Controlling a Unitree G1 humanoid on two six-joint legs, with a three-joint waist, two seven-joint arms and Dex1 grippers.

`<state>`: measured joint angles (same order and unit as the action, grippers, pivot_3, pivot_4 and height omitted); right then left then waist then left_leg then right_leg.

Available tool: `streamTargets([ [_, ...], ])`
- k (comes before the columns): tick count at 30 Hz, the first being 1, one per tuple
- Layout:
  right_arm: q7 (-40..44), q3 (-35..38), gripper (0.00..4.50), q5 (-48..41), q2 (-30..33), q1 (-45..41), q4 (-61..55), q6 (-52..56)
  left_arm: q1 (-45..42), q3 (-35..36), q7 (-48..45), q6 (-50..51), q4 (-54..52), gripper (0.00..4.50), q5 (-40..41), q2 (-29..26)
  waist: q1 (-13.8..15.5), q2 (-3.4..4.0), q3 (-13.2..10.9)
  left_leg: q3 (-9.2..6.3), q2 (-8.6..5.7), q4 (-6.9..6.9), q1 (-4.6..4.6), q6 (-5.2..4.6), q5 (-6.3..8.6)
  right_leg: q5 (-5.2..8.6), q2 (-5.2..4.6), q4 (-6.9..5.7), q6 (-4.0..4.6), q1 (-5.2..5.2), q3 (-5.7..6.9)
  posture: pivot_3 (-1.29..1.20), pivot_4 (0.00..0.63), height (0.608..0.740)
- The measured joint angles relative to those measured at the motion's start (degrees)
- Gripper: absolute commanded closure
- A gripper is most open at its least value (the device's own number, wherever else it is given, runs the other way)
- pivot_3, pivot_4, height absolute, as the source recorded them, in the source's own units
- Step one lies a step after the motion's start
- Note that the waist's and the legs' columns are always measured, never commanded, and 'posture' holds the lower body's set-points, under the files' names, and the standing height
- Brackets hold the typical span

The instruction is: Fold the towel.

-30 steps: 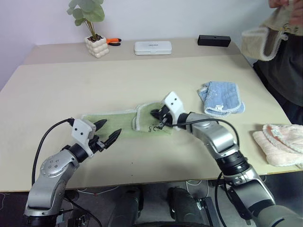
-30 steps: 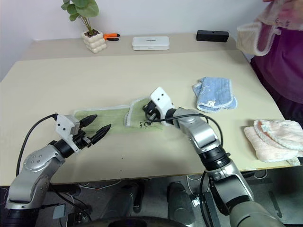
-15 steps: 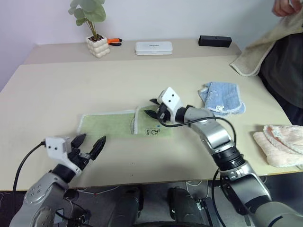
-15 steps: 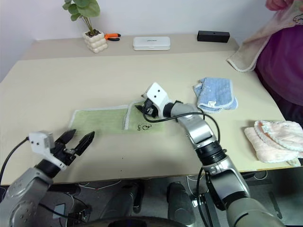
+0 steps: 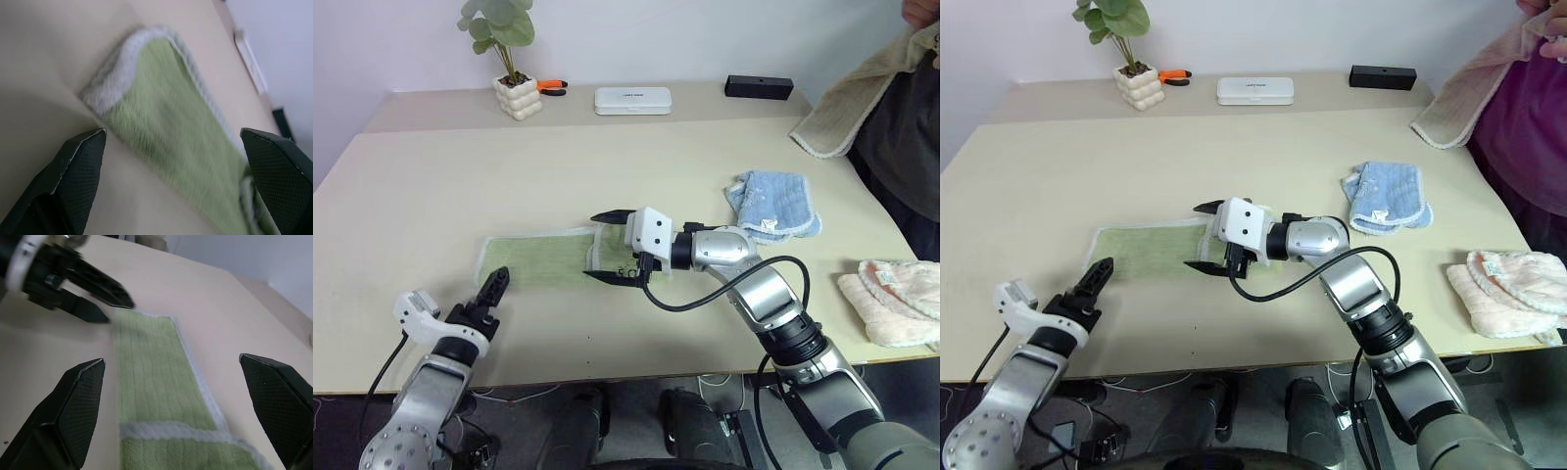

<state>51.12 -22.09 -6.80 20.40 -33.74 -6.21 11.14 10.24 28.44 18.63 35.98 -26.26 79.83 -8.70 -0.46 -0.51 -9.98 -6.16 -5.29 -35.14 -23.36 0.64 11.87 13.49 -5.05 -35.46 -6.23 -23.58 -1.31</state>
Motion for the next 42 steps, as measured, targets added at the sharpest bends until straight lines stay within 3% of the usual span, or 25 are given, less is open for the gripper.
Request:
streamTargets([
  [2, -0.06, -0.17, 0.00, 0.60, -0.01, 0.46, -0.95, -0.38, -3.10, 0.75, 3.13, -1.72, 3.18, 1.29, 1.47, 0.44, -0.01, -0.03, 0.02, -0.03, 0.01, -0.01, 0.00, 0.01, 0.00, 0.00, 0.01, 0.02, 0.00, 0.03, 0.03, 0.00, 0.150, 0.740],
  [8, -0.97, -0.23, 0.00, 2.19, 1.00, 3.10, -2.99, -0.09, -5.60, 1.85, 5.92, -3.78, 8.28, 4.34, 2.98, 0.12, -0.14, -0.04, 0.02, -0.02, 0.01, 0.00, -0.01, 0.04, 0.02, 0.00, 0.03, 0.06, 0.00, 0.02, 0.03, 0.00, 0.150, 0.740],
  [9, -1.18, -0.23, 0.00, 2.22, 1.02, 3.47, -3.55, 0.14, -5.83, 1.84, 5.44, -3.89, 8.07, 4.43, 3.13, -0.18, -0.10, -0.05, 0.02, -0.03, 0.01, 0.01, -0.01, 0.04, 0.02, 0.00, 0.03, 0.06, 0.00, 0.02, 0.03, 0.00, 0.150, 0.740],
  [15, -1.93, -0.07, 0.00, 2.42, 1.77, 4.87, -6.77, 1.70, -6.53, 5.83, -0.84, -7.73, 7.98, 4.43, 0.65, -6.69, -0.21, -0.09, 0.01, -0.03, 0.03, 0.05, -0.02, 0.05, 0.03, 0.01, 0.04, 0.09, 0.02, -0.01, 0.03, 0.00, 0.150, 0.740],
  [20, -2.05, 0.23, 0.00, 2.45, 2.99, 5.67, -7.31, 2.64, -4.95, 10.84, -9.72, -8.04, 6.89, 4.43, -0.79, -16.79, -0.20, -0.11, 0.01, -0.02, 0.03, 0.06, -0.03, 0.17, 0.11, 0.02, 0.02, 0.15, 0.03, 0.00, 0.03, 0.00, 0.150, 0.740],
  [23, -2.05, 0.35, 0.00, 2.55, 3.26, 5.67, -7.18, 2.57, -3.85, 10.23, -17.02, -6.33, 4.17, 4.43, -3.29, -23.41, -0.05, -0.16, -0.02, -0.06, 0.03, 0.06, -0.04, 0.20, 0.13, 0.02, 0.02, 0.20, 0.04, -0.01, 0.07, 0.00, 0.150, 0.740],
  [27, -2.26, 0.35, 0.00, 2.72, 3.16, 5.68, -6.89, 2.40, -5.16, 4.08, -25.39, -3.67, -2.70, 4.43, -5.35, -28.19, -0.15, -0.14, -0.02, -0.02, 0.01, 0.08, -0.04, 0.20, 0.14, 0.02, -0.01, 0.27, 0.04, 0.04, 0.05, 0.00, 0.150, 0.740],
  [32, -2.61, 0.35, 0.00, 3.22, 3.13, 5.73, -5.92, 2.28, -5.27, -10.66, -38.31, 1.25, -7.48, 4.43, -13.47, -35.03, -0.58, -0.06, -0.08, 0.04, 0.12, 0.20, -0.05, 0.17, 0.12, 0.02, 0.03, 0.23, 0.06, -0.08, -0.03, 0.00, 0.150, 0.740],
  [36, -3.09, 0.40, 0.00, 3.37, 3.11, 5.81, -5.78, 2.29, -6.22, -17.60, -44.20, 2.04, -4.84, 4.43, -20.75, -35.76, -0.37, 0.00, -0.11, 0.02, 0.15, 0.24, -0.05, 0.16, 0.11, 0.02, 0.04, 0.22, 0.07, -0.11, -0.02, 0.00, 0.150, 0.740],
  [40, -3.61, 0.45, 0.00, 3.49, 3.18, 6.10, -5.80, 2.28, -8.45, -20.22, -46.73, 2.05, -1.21, 4.43, -25.73, -35.22, -0.26, -0.01, -0.11, 0.02, 0.14, 0.23, -0.08, 0.18, 0.13, 0.02, 0.01, 0.26, 0.06, -0.10, -0.02, 0.00, 0.150, 0.740],
  [42, -3.82, 0.46, 0.00, 3.83, 3.22, 6.49, -5.80, 2.28, -8.60, -20.47, -47.86, 2.09, -0.85, 3.92, -26.29, -34.36, -0.25, -0.02, -0.11, 0.01, 0.13, 0.24, -0.10, 0.18, 0.13, 0.02, -0.01, 0.26, 0.06, -0.12, -0.02, 0.00, 0.150, 0.740],
])
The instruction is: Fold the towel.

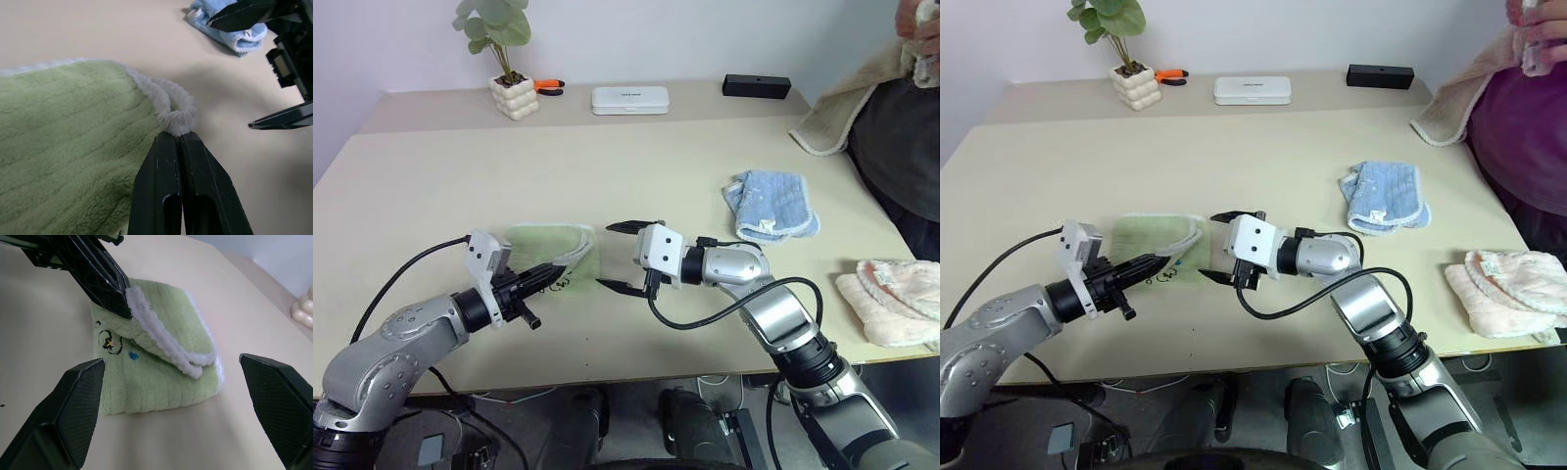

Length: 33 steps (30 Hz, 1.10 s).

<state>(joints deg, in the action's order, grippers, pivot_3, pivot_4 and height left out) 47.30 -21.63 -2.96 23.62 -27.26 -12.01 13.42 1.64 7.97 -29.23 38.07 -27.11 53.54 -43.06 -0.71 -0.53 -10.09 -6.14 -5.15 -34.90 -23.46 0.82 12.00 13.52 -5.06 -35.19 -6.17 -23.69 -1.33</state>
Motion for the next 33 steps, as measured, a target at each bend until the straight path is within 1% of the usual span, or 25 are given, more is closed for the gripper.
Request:
streamTargets([
  [1, -0.19, 0.00, 0.00, 0.23, 0.03, 0.04, 0.01, 0.00, 0.18, 0.07, -0.59, 0.12, 0.02, 3.67, -0.06, 0.17, -0.02, 0.00, 0.00, 0.00, 0.00, 0.00, -0.01, -0.01, -0.01, 0.00, 0.00, 0.00, 0.00, -0.02, 0.00, 0.00, 0.150, 0.740],
  [4, -0.42, 0.06, 0.00, 0.56, 0.10, 0.02, 0.03, -0.01, 2.32, 1.79, -1.74, 0.61, -0.17, 2.30, 0.30, 0.15, -0.29, 0.00, 0.00, 0.00, 0.03, 0.02, -0.01, -0.01, -0.01, 0.00, 0.01, -0.02, 0.00, -0.06, -0.01, 0.00, 0.150, 0.740],
  [6, -0.35, 0.30, 0.53, 0.35, 0.12, 0.01, 0.12, 0.14, 4.47, 5.10, -2.21, 1.40, -0.31, 2.22, 1.71, 0.04, -0.20, 0.00, 0.00, -0.02, 0.04, 0.04, -0.01, -0.01, -0.01, 0.00, 0.01, -0.03, 0.00, -0.07, 0.00, 0.00, 0.150, 0.740],
  [7, -0.32, 0.62, 0.84, -0.19, -0.15, -0.01, 0.12, 0.61, 5.58, 7.62, -2.47, 1.84, -0.46, 2.39, 3.70, 0.06, -0.18, 0.00, -0.01, -0.03, 0.05, 0.03, -0.01, -0.01, -0.01, 0.00, 0.01, -0.02, 0.00, -0.07, 0.00, 0.00, 0.150, 0.740],
  [9, -0.24, 1.58, 1.77, -1.53, -0.83, -0.21, 0.15, 1.95, 6.71, 12.73, -2.41, 2.27, -0.88, 3.09, 7.68, 0.71, -0.08, 0.00, -0.01, -0.04, 0.05, 0.02, -0.03, 0.05, 0.03, 0.00, 0.00, -0.01, 0.00, -0.05, 0.00, 0.00, 0.150, 0.740],
  [11, -0.24, 2.30, 2.85, -3.03, -2.34, -0.94, 0.29, 3.53, 6.55, 17.09, -0.79, 1.68, -0.86, 4.16, 10.06, 2.34, -0.03, 0.00, -0.01, -0.05, 0.05, 0.00, -0.02, 0.06, 0.04, 0.01, -0.01, -0.01, 0.00, -0.05, 0.01, 0.00, 0.150, 0.740],
  [12, -0.30, 2.34, 3.41, -3.65, -3.38, -1.59, 0.41, 4.23, 6.12, 18.29, 0.59, 1.16, -0.77, 4.50, 9.84, 2.93, -0.02, 0.00, -0.01, -0.05, 0.05, -0.01, -0.02, 0.04, 0.03, 0.00, 0.00, -0.01, 0.00, -0.04, 0.02, 0.00, 0.150, 0.740],
  [14, -0.76, 2.24, 4.47, -4.17, -5.64, -3.12, 1.54, 5.40, 4.02, 17.76, 3.75, 0.86, -0.15, 4.50, 6.62, 3.46, 0.07, -0.01, 0.00, -0.06, 0.04, -0.04, -0.02, 0.02, 0.00, 0.00, 0.02, -0.02, 0.00, -0.04, 0.04, 0.00, 0.150, 0.740],
  [18, -2.43, 0.78, 4.47, -3.71, -9.61, -5.25, 5.55, 7.08, 0.38, 13.00, 7.65, -1.21, 1.75, 4.50, -2.40, 5.46, 0.09, -0.01, 0.01, -0.04, -0.04, -0.03, -0.01, -0.01, -0.01, -0.02, 0.06, -0.04, -0.02, -0.04, 0.04, 0.00, 0.150, 0.740],
  [20, -3.26, -1.68, 4.47, -1.99, -12.04, -6.11, 9.95, 7.41, -0.99, 8.39, 8.45, -2.65, 3.90, 4.50, -7.95, 7.15, -0.02, -0.02, 0.01, -0.04, -0.04, -0.01, 0.00, -0.01, -0.01, -0.03, 0.08, -0.06, -0.01, -0.04, 0.04, 0.00, 0.150, 0.740],
  [22, -4.24, -5.12, 4.47, 0.63, -13.81, -6.60, 14.49, 7.80, -1.46, 2.35, 7.93, -4.14, 7.13, 4.50, -14.14, 7.44, -0.28, -0.01, 0.02, 0.00, -0.04, 0.01, 0.00, -0.01, -0.02, -0.04, 0.11, -0.15, -0.02, -0.12, 0.01, 0.00, 0.150, 0.740],
  [23, -4.42, -6.45, 4.47, 1.70, -14.16, -6.60, 16.08, 8.08, -1.30, 0.44, 7.56, -4.72, 8.60, 4.50, -16.39, 7.59, -0.32, -0.01, 0.01, 0.02, -0.04, 0.04, -0.03, -0.01, -0.03, -0.04, 0.11, -0.18, -0.02, -0.20, -0.01, 0.00, 0.150, 0.740],
  [26, -4.84, -7.97, 4.47, 3.77, -14.24, -6.59, 18.98, 8.92, -1.03, -1.94, 5.55, -7.53, 10.96, 4.50, -21.14, 7.67, -0.18, -0.01, 0.02, 0.02, -0.03, 0.04, -0.03, 0.01, -0.03, -0.05, 0.10, -0.26, -0.04, -0.46, -0.01, 0.00, 0.150, 0.740],
  [29, -5.47, -8.06, 4.47, 4.50, -14.59, -6.59, 18.96, 9.03, -0.19, -1.96, 4.12, -9.66, 11.16, 4.50, -23.29, 7.77, -0.26, 0.01, 0.04, 0.01, -0.02, 0.04, -0.02, 0.06, 0.00, -0.05, 0.09, -0.26, -0.04, -0.46, -0.01, 0.00, 0.150, 0.740],
  [30, -5.77, -7.50, 4.23, 4.38, -14.75, -6.58, 18.90, 9.31, 0.07, -0.77, 4.00, -9.70, 11.04, 4.50, -22.72, 8.71, -0.28, 0.01, 0.03, 0.01, -0.02, 0.05, -0.02, 0.06, 0.00, -0.05, 0.08, -0.26, -0.03, -0.48, -0.02, 0.00, 0.150, 0.740],
  [32, -6.40, -5.52, 3.61, 3.83, -14.59, -6.58, 18.43, 9.72, 0.52, 3.17, 4.64, -9.12, 10.62, 3.94, -19.33, 11.04, -0.22, 0.00, 0.03, -0.02, -0.01, 0.04, -0.03, 0.04, 0.00, -0.06, 0.06, -0.27, -0.05, -0.49, -0.01, 0.00, 0.150, 0.740],
  [33, -6.32, -4.19, 3.11, 3.37, -13.97, -6.58, 17.74, 9.80, 0.50, 6.58, 5.64, -8.13, 10.10, 3.59, -16.13, 12.56, -0.17, -0.02, 0.02, -0.03, 0.00, 0.02, -0.05, 0.03, -0.01, -0.13, 0.06, -0.28, -0.18, -0.50, 0.00, 0.00, 0.150, 0.740],
])
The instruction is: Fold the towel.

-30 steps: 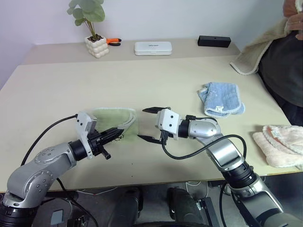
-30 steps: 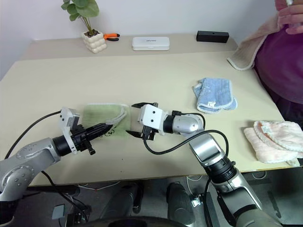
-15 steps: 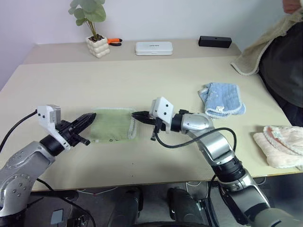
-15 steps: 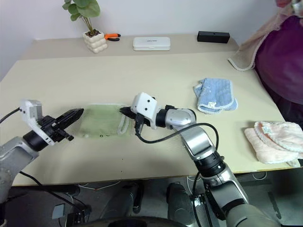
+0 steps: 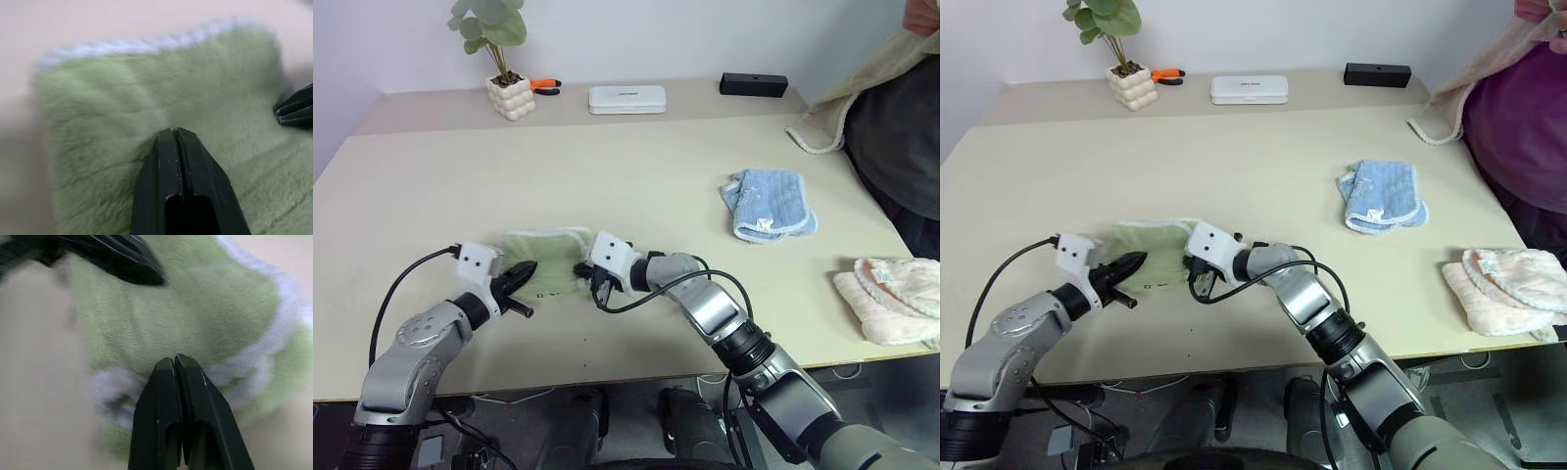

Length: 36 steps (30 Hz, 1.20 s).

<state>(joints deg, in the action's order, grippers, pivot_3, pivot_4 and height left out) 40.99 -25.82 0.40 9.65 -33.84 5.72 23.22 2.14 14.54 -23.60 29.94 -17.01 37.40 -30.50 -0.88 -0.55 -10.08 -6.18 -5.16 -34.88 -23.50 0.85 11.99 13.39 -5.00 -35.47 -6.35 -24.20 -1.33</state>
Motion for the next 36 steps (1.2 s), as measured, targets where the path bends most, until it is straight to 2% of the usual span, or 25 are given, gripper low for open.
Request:
streamTargets([
  [1, 0.32, 1.13, 2.70, -0.58, 0.89, 0.00, -1.33, -0.04, -0.14, 3.53, 1.20, 0.79, -0.60, 3.19, 2.83, 0.67, 0.02, -0.01, 0.00, -0.02, 0.01, -0.01, -0.01, 0.00, 0.00, -0.02, -0.01, 0.00, -0.03, 0.00, 0.01, 0.00, 0.150, 0.740],
  [4, 2.77, 4.34, 1.09, -2.36, 4.58, 0.50, -6.81, -1.01, -0.14, 13.21, 4.99, 3.90, -1.84, 1.58, 9.22, 0.44, 0.06, -0.01, 0.00, -0.01, 0.00, -0.02, -0.01, 0.01, 0.01, -0.02, -0.01, 0.02, -0.05, 0.03, 0.02, 0.00, 0.150, 0.740],
  [6, 4.98, 5.53, 0.16, -3.94, 7.04, 1.80, -10.56, -1.75, 0.01, 16.50, 7.53, 7.21, -1.55, 0.64, 12.94, 0.70, 0.06, -0.01, 0.00, -0.01, 0.00, -0.03, -0.01, 0.00, 0.01, -0.02, 0.00, 0.03, -0.05, 0.09, 0.04, 0.00, 0.150, 0.740],
  [7, 6.09, 5.66, 0.10, -4.54, 8.05, 2.50, -12.27, -2.09, 0.24, 17.50, 8.76, 9.18, -1.07, 0.11, 14.83, 0.92, 0.06, -0.01, 0.00, -0.02, 0.00, -0.04, -0.01, -0.01, 0.00, -0.02, 0.00, 0.03, -0.06, 0.15, 0.04, 0.00, 0.150, 0.740],
  [14, 10.22, 5.85, 0.10, -6.14, 12.57, 4.20, -17.83, -4.36, -0.84, 16.40, 13.79, 21.84, 0.21, 0.11, 27.08, 3.78, 0.25, -0.03, 0.00, -0.06, 0.00, -0.18, 0.00, -0.01, 0.00, 0.07, -0.01, 0.03, 0.11, 0.27, 0.08, 0.00, 0.150, 0.740],
  [18, 11.00, 5.81, 0.10, -6.32, 12.75, 4.27, -18.44, -5.45, -3.33, 12.70, 15.78, 25.03, 1.45, 0.11, 29.29, 5.25, 0.12, -0.04, 0.01, -0.05, 0.00, -0.18, 0.00, -0.01, 0.00, 0.04, 0.00, 0.02, 0.06, 0.41, 0.07, 0.00, 0.150, 0.740],
  [21, 10.61, 5.81, 0.10, -6.30, 12.60, 4.34, -18.66, -5.63, -4.76, 11.01, 16.70, 25.36, 3.00, 1.46, 29.05, 6.68, 0.12, -0.04, 0.01, -0.05, 0.01, -0.17, 0.01, 0.00, 0.00, 0.04, 0.00, 0.01, 0.06, 0.41, 0.06, 0.00, 0.150, 0.740],
  [26, 9.90, 5.81, 0.10, -6.28, 12.59, 4.35, -19.19, -5.63, -4.70, 10.29, 16.60, 25.16, 3.30, 4.05, 28.81, 7.68, 0.23, -0.04, 0.01, -0.05, 0.00, -0.17, 0.01, 0.00, 0.00, 0.08, -0.02, 0.05, 0.13, 0.43, 0.06, 0.00, 0.150, 0.740],
  [27, 9.81, 5.81, 0.10, -6.27, 12.60, 4.35, -19.19, -5.64, -4.70, 10.33, 16.55, 24.60, 3.33, 4.42, 28.77, 8.06, 0.26, -0.04, 0.01, -0.05, 0.00, -0.17, 0.01, 0.00, 0.00, 0.08, -0.02, 0.05, 0.13, 0.43, 0.06, 0.00, 0.150, 0.740],
  [32, 9.68, 5.81, 0.10, -6.25, 12.63, 4.34, -19.19, -5.80, -6.60, 14.27, 18.22, 17.25, 4.10, 4.42, 28.60, 11.65, 0.29, -0.05, 0.01, -0.07, 0.01, -0.17, 0.01, 0.00, 0.01, 0.08, -0.02, 0.08, 0.14, 0.44, 0.07, 0.00, 0.150, 0.740],
  [36, 9.69, 5.82, 0.10, -6.26, 12.80, 4.34, -19.19, -6.19, -12.19, 24.15, 25.57, 6.98, 7.80, 4.42, 27.80, 11.81, 0.08, -0.07, 0.02, -0.04, 0.03, -0.15, 0.01, 0.02, 0.02, 0.07, -0.01, 0.11, 0.12, 0.42, 0.06, 0.00, 0.150, 0.740],
])
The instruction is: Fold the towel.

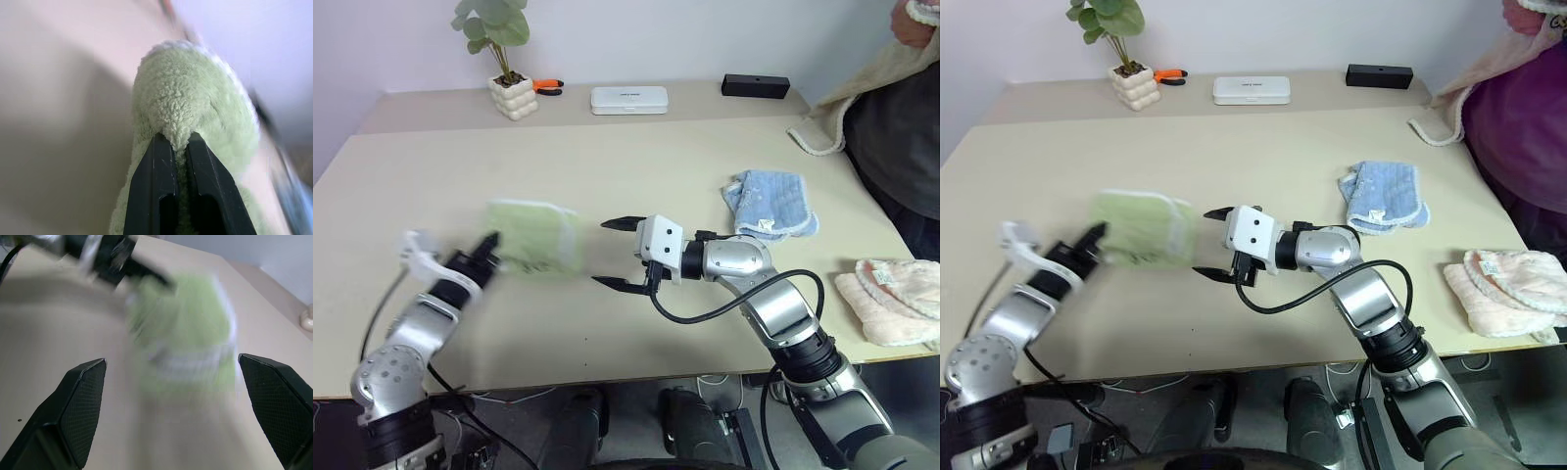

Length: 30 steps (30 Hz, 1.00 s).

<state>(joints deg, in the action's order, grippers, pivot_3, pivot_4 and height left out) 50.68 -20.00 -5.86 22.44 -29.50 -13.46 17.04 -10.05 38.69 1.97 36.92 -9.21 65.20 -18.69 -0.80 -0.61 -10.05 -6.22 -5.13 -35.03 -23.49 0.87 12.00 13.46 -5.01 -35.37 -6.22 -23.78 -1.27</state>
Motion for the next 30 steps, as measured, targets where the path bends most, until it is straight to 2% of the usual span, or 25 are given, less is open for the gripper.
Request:
streamTargets([
  [2, 0.14, -0.01, 0.10, -0.01, -0.06, -0.10, 0.05, -0.17, -0.46, 3.74, 3.79, -4.86, 1.22, 4.42, -1.75, -0.12, 0.03, -0.01, 0.00, 0.01, -0.02, 0.01, 0.00, 0.00, 0.01, -0.06, 0.00, 0.05, -0.10, 0.01, -0.01, 0.00, 0.150, 0.740],
  [5, 0.68, -0.02, 0.10, -0.01, 0.10, -0.21, 0.23, -1.19, 0.01, 13.67, 11.03, -13.87, 4.73, 4.42, -4.77, -0.83, -0.22, -0.09, 0.03, 0.02, 0.01, 0.02, 0.00, 0.05, 0.06, -0.10, 0.03, 0.05, -0.17, -0.03, -0.03, 0.00, 0.150, 0.740],
  [8, 1.12, -0.04, 0.10, 0.00, 0.06, -0.24, 1.22, -2.14, 3.47, 19.45, 15.15, -17.51, 5.98, 4.42, -5.66, -1.09, 0.29, -0.10, 0.04, 0.00, -0.01, -0.03, 0.01, 0.04, 0.07, -0.09, 0.01, 0.05, -0.16, 0.03, 0.00, 0.00, 0.150, 0.740],
  [11, 1.46, -0.22, 0.10, 0.20, -0.02, -0.29, 2.72, -3.69, 5.25, 22.18, 20.66, -19.90, 5.65, 3.45, -5.19, 3.87, 1.44, -0.23, 0.10, -0.08, -0.04, -0.17, 0.08, 0.16, 0.17, 0.01, 0.00, 0.21, 0.01, 0.11, 0.11, 0.00, 0.150, 0.740],
  [15, 1.96, -1.10, 0.10, 0.64, -0.24, -0.74, 4.30, -5.47, 6.99, 22.40, 24.92, -21.02, 2.78, 1.45, -4.02, 7.53, 1.55, -0.95, 0.26, -0.20, -0.01, -0.19, 0.08, 0.18, 0.18, 0.01, 0.01, 0.20, 0.02, 0.20, 0.23, 0.00, 0.150, 0.740],
  [17, 2.22, -1.09, 0.10, 0.70, -0.12, -0.80, 5.24, -6.06, 7.71, 22.07, 26.06, -21.04, -0.09, 0.46, -3.19, 7.62, 1.47, -0.96, 0.25, -0.16, -0.01, -0.17, 0.08, 0.18, 0.18, 0.01, 0.01, 0.18, 0.02, 0.28, 0.20, 0.00, 0.150, 0.740],
  [23, 3.10, -0.91, 0.10, 0.74, 0.52, -1.72, 7.42, -7.61, 12.35, 22.89, 28.99, -22.87, -3.44, 0.46, -5.56, 4.30, 1.09, -0.96, 0.25, -0.13, 0.04, -0.11, 0.09, 0.19, 0.18, 0.02, 0.08, 0.13, 0.04, 0.23, 0.17, 0.00, 0.150, 0.740],
  [28, 1.93, 2.63, 0.10, -0.35, 1.10, -2.17, 8.20, -5.19, 18.17, 17.24, 15.50, -22.19, -8.36, 0.46, -13.50, -9.18, 1.70, -0.81, 0.17, -0.14, -0.01, -0.13, 0.12, 0.20, 0.19, 0.05, 0.12, 0.31, 0.11, 0.23, 0.19, 0.00, 0.150, 0.740],
  [30, 0.37, 5.03, 0.10, -1.56, 1.09, -2.23, 8.24, -2.71, 19.57, 10.16, 7.34, -20.47, -10.48, 0.46, -16.38, -14.26, 1.83, -0.64, 0.15, -0.09, -0.05, -0.11, 0.12, 0.19, 0.20, 0.06, 0.02, 0.32, 0.11, 0.24, 0.21, 0.00, 0.150, 0.740],
])
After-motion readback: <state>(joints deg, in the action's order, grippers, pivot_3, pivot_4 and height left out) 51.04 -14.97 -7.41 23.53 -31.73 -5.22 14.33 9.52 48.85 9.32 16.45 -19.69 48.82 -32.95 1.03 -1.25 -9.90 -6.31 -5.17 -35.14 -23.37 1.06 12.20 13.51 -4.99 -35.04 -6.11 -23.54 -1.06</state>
